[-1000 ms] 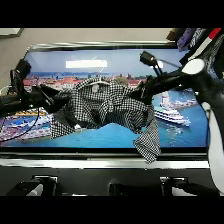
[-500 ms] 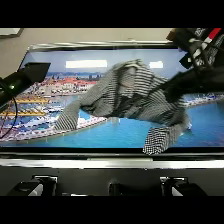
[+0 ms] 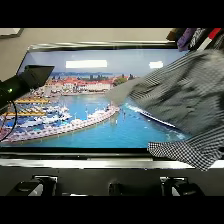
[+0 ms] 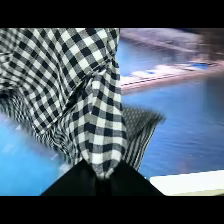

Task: Fold the clothes and pants, and hang the long-sleeved shirts on hangers.

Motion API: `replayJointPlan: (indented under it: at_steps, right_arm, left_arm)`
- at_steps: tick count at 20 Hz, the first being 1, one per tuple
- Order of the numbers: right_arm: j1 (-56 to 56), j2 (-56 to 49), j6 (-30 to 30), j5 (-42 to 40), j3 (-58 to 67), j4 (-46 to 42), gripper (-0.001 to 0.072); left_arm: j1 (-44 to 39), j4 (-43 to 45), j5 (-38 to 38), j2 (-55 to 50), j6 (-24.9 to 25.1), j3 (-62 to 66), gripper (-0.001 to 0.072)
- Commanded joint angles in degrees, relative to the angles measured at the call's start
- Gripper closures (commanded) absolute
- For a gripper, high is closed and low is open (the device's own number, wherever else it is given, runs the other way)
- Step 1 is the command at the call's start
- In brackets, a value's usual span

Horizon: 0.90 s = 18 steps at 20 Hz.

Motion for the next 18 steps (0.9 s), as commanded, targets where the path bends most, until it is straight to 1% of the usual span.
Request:
replayJointPlan:
  at_steps: [1, 4, 6, 8, 10, 11, 13, 14, 16, 18]
  right_arm:
    - [0.04, 5.09, 16.96, -1.57, 0.04, -20.04, 0.0674]
    - [0.04, 5.11, 17.88, 2.95, 0.04, -33.29, 0.0675]
    - [0.04, 4.26, 18.47, 1.57, 0.04, -42.62, 0.0675]
    - [0.04, 2.36, 16.35, -2.16, 0.04, -48.65, 0.0675]
    - [-0.04, -0.74, 15.34, -3.43, 0.04, -54.97, 0.0675]
    - [-1.27, -2.21, 15.93, -4.37, 0.24, -56.26, 0.0675]
    - [-7.78, -5.46, 20.09, -6.32, 2.36, -55.39, 0.0675]
    - [-11.67, -7.15, 20.39, -7.5, 4.48, -53.4, 0.0674]
    - [-19.34, -10.34, 20.87, -10.64, 10.03, -46.58, 0.0674]
    - [-25.09, -13.0, 22.45, -13.05, 15.39, -42.36, 0.0674]
  left_arm:
    - [-0.02, -0.28, -4.26, 0.04, -0.04, 0.02, 0.0096]
    - [-0.02, -0.31, -5.07, 0.0, 0.0, -0.13, 0.0096]
    - [-0.02, -0.33, -5.07, 0.02, -0.17, -0.13, 0.0096]
    - [-0.04, -0.31, -5.2, 0.0, -0.2, -0.13, 0.0097]
    - [-0.02, -0.28, -5.73, 0.0, -0.2, -0.13, 0.0098]
    - [-0.02, -0.28, -5.7, 0.0, -0.2, -0.13, 0.0097]
    - [-0.02, -0.28, -5.73, 0.0, -0.2, -0.13, 0.0098]
    - [-0.02, -0.28, -5.73, 0.0, -0.2, -0.13, 0.0098]
    - [-0.02, -0.24, -5.7, 0.0, -0.2, -0.13, 0.0098]
    - [-0.02, 0.57, -5.75, 0.0, -0.2, -0.13, 0.0098]
